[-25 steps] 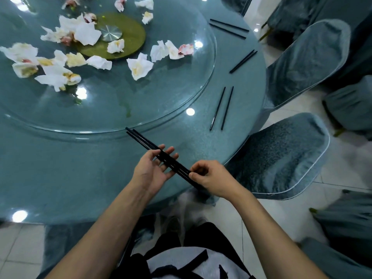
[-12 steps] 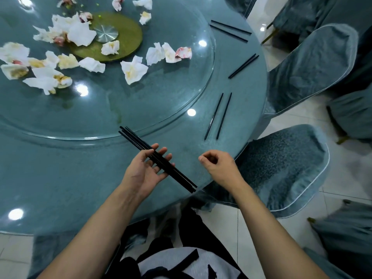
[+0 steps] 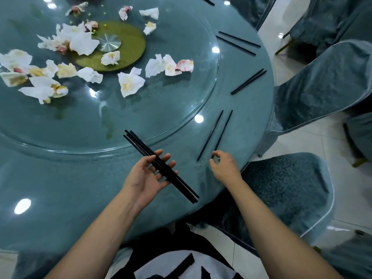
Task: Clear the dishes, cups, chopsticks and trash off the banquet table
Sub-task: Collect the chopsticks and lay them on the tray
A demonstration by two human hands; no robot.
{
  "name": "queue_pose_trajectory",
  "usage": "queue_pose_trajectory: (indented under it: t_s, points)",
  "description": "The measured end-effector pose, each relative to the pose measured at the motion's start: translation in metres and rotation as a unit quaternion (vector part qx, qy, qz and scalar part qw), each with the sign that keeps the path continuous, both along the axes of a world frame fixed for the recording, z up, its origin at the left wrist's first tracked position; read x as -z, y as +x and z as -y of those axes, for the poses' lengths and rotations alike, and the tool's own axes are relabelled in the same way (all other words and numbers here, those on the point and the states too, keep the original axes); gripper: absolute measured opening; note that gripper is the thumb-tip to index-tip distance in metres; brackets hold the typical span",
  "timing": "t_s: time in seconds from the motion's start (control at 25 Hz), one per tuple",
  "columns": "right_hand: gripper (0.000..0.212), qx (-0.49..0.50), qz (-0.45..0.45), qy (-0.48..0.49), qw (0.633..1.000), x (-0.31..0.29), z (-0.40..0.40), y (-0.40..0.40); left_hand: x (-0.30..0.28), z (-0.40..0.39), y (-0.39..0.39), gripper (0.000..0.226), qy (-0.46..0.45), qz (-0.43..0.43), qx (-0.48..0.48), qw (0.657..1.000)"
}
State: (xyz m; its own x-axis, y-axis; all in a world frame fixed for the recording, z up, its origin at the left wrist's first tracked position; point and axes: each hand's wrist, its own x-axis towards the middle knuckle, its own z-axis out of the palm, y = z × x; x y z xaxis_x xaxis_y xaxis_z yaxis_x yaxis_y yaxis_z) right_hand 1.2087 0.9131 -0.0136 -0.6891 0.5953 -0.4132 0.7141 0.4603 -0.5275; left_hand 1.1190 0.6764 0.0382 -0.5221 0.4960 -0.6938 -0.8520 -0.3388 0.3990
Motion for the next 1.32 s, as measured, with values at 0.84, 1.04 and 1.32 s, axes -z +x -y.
queue_pose_trajectory:
  t_s: [0.84, 1.04, 1.32]
  points:
    - [0.020, -0.141, 0.091, 0.201, 0.965, 0.032, -0.019, -0.044, 0.017, -0.039, -0.014, 0.026, -0.035, 0.019, -0.015, 0.999]
    - [0.017, -0.115, 0.113, 0.200, 0.966, 0.033, -0.022, -0.042, 0.015, -0.041, -0.013, 0.026, -0.038, 0.017, -0.015, 0.999]
    - [0.034, 0.043, 0.129, 0.100, 0.986, 0.031, -0.026, -0.033, 0.018, -0.036, -0.011, 0.025, -0.043, 0.022, -0.022, 0.999]
